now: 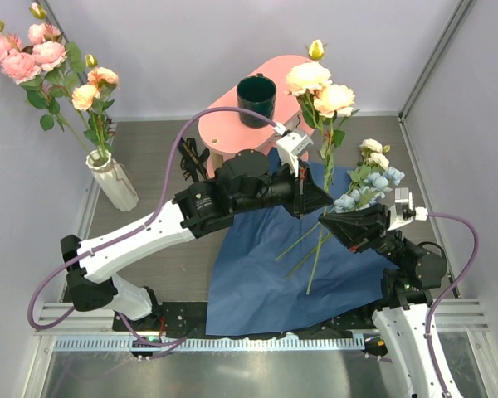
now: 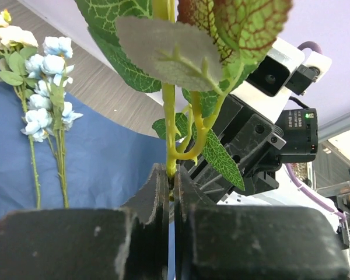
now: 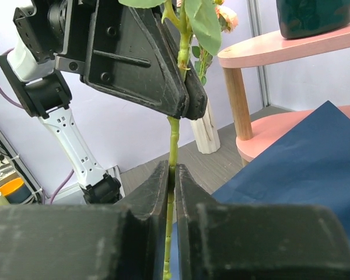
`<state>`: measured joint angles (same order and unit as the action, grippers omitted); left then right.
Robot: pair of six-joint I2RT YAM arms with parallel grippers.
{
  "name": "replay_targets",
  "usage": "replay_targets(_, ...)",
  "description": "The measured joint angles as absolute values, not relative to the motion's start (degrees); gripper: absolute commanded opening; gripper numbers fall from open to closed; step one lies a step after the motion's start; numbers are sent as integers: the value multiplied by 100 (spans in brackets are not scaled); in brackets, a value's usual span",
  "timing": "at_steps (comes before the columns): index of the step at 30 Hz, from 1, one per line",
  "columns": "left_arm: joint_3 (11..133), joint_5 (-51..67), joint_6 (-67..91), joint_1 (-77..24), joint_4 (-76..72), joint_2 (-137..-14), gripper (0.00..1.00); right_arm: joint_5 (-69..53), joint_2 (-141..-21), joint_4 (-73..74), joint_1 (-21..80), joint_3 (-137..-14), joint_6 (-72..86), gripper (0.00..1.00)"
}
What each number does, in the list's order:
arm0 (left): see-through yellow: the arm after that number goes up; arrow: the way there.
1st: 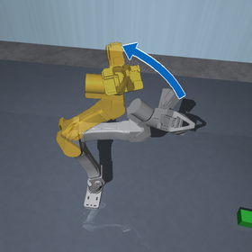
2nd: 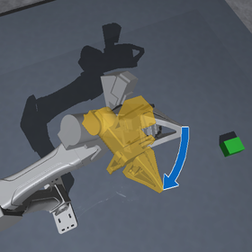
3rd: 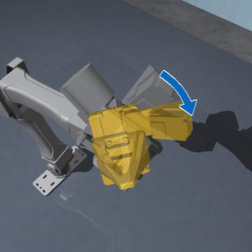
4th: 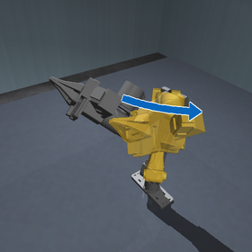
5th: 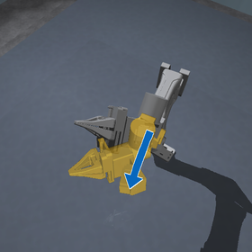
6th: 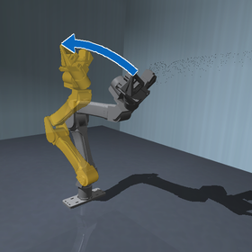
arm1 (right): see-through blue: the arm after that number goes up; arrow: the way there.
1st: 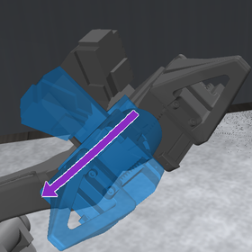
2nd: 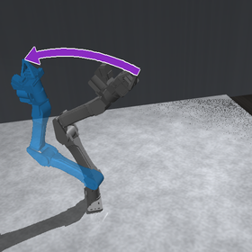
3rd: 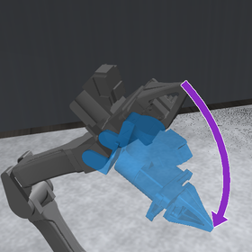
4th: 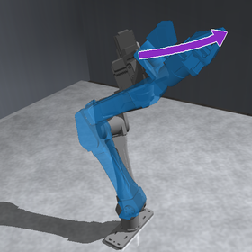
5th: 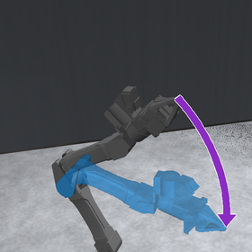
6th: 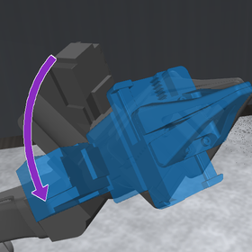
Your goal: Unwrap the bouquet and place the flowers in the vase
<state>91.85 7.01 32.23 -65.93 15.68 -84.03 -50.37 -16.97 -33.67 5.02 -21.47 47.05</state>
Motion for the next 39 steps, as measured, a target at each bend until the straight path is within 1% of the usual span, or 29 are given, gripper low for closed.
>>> replay_targets(1,9190,681,3199,-6593,1581,-8403,0,-5043,-1704,-3361,502,-2147,4720,54)
replay_targets(3,9192,607,3146,-6593,1686,-8394,0,-5028,-1704,-3269,502,-2163,4698,67)
replay_targets(7,9192,285,2945,-6598,2121,-8267,0,-4735,-1706,-2322,502,-2512,4233,74)
replay_targets(11,9185,-224,2709,-6598,2738,-7804,0,-3979,-1717,-1079,502,-3094,3564,74)
replay_targets(15,9157,-932,2427,-6598,3343,-6921,0,-3208,-1726,-305,502,-3280,3144,74)
replay_targets(19,9266,-2117,2047,-6600,4060,-6025,0,-2663,-1809,261,502,-3275,2934,74)
replay_targets(23,9480,-3514,1575,-6578,4569,-5684,0,-2399,-1828,491,502,-3210,2832,74)
replay_targets(26,9570,-4316,1194,-6377,4668,-5728,0,-2287,-1831,580,502,-3166,2794,74)
replay_targets(28,9572,-4624,928,-6005,4657,-5861,0,-2233,-1837,591,502,-3153,2773,74)
replay_targets(30,9572,-4733,716,-5398,4615,-5979,0,-2202,-1839,596,502,-3148,2753,74)
replay_targets(35,9572,-4521,486,-3721,4327,-6403,0,-2156,-1839,613,502,-3118,2729,74)
replay_targets(39,9845,-4386,434,-2895,4071,-6790,0,-2139,-1835,628,508,-3116,2727,74)
